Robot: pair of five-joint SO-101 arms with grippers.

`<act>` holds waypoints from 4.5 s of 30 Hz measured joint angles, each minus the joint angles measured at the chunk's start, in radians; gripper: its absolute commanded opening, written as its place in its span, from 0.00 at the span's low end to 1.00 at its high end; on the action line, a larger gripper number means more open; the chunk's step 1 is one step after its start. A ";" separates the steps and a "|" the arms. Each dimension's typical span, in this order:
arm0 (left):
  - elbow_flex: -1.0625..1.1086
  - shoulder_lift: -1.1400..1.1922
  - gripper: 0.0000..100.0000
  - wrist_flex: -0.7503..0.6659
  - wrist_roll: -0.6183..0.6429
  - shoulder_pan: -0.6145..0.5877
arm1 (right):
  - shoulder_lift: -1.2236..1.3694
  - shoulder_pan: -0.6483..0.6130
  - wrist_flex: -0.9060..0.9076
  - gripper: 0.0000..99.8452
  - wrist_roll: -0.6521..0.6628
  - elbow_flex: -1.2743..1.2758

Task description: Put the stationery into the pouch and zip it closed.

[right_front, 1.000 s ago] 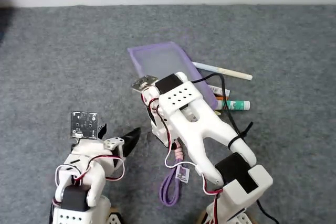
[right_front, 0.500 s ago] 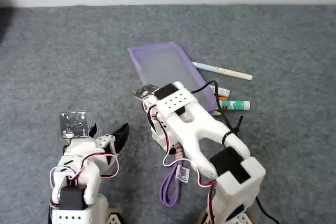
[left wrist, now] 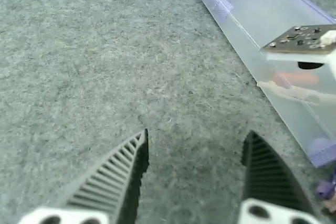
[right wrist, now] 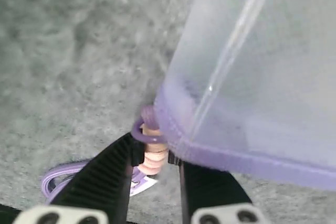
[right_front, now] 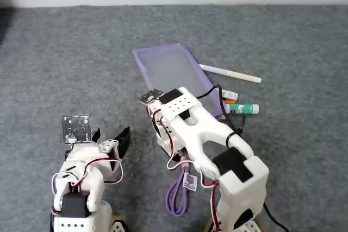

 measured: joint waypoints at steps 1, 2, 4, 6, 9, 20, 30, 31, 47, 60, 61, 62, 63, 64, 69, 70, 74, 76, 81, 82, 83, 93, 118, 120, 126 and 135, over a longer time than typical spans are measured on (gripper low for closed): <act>0.000 0.000 0.27 0.000 0.000 0.000 | -0.026 0.000 0.005 0.01 0.000 0.000; 0.000 0.000 0.27 -0.006 0.000 0.002 | -0.061 0.000 0.011 0.01 0.000 0.000; 0.000 0.000 0.27 -0.017 0.002 0.029 | -0.135 0.000 0.028 0.01 0.000 0.000; 0.000 0.000 0.27 -0.028 0.002 0.072 | -0.213 -0.002 0.041 0.01 0.000 0.000; 0.000 0.000 0.27 -0.055 0.002 0.137 | -0.324 -0.002 0.060 0.01 0.000 0.000; 0.000 0.000 0.27 -0.110 0.003 0.190 | -0.514 -0.002 0.078 0.01 0.081 0.000; 0.012 0.000 0.27 -0.190 0.051 0.347 | -0.514 -0.002 0.078 0.01 0.084 0.000; 0.026 0.000 0.27 -0.206 0.052 0.348 | -0.514 -0.002 0.078 0.01 0.084 0.000; 0.064 0.000 0.27 -0.255 0.060 0.348 | -0.514 -0.063 0.198 0.01 0.084 -0.101; 0.064 0.000 0.27 -0.212 0.060 0.350 | -0.516 -0.138 0.305 0.01 0.084 -0.229; 0.064 0.000 0.27 -0.212 0.060 0.351 | -0.516 -0.147 0.311 0.01 0.084 -0.230; 0.064 0.000 0.27 -0.212 0.060 0.354 | -0.516 -0.158 0.313 0.01 0.084 -0.232; 0.064 0.000 0.27 -0.212 0.060 0.354 | -0.516 -0.170 0.313 0.01 0.084 -0.235; 0.064 0.000 0.27 -0.212 0.060 0.354 | -0.516 -0.175 0.313 0.01 0.084 -0.236; 0.064 0.000 0.27 -0.184 0.054 0.338 | -0.516 -0.176 0.313 0.01 0.084 -0.236; 0.064 0.000 0.27 -0.169 0.046 0.322 | -0.516 -0.176 0.313 0.01 0.084 -0.236; 0.063 0.000 0.27 -0.097 0.025 0.230 | -0.516 -0.140 0.313 0.01 0.084 -0.201; 0.061 0.000 0.27 -0.061 -0.009 0.173 | -0.516 -0.123 0.313 0.01 0.060 -0.149; 0.038 0.000 0.27 -0.028 -0.046 0.052 | -0.516 -0.115 0.285 0.02 -0.127 0.020; 0.037 0.000 0.27 -0.028 -0.046 0.032 | -0.516 -0.115 0.269 0.02 -0.167 0.060; 0.037 0.000 0.27 -0.028 -0.046 0.012 | -0.508 -0.115 0.247 0.02 -0.203 0.097; 0.037 0.000 0.27 -0.028 -0.046 -0.115 | -0.264 -0.140 0.057 0.02 -0.358 0.166; 0.037 0.000 0.27 -0.028 -0.046 -0.117 | -0.026 -0.140 0.048 0.15 -0.422 0.066; 0.037 0.000 0.27 -0.028 -0.046 -0.117 | 0.006 -0.141 0.034 0.15 -0.422 0.066; 0.037 0.000 0.27 -0.028 -0.046 -0.117 | 0.052 -0.138 0.023 0.03 -0.393 0.051; -0.012 0.000 0.27 -0.028 -0.046 -0.115 | -0.141 -0.138 0.103 0.01 -0.287 0.009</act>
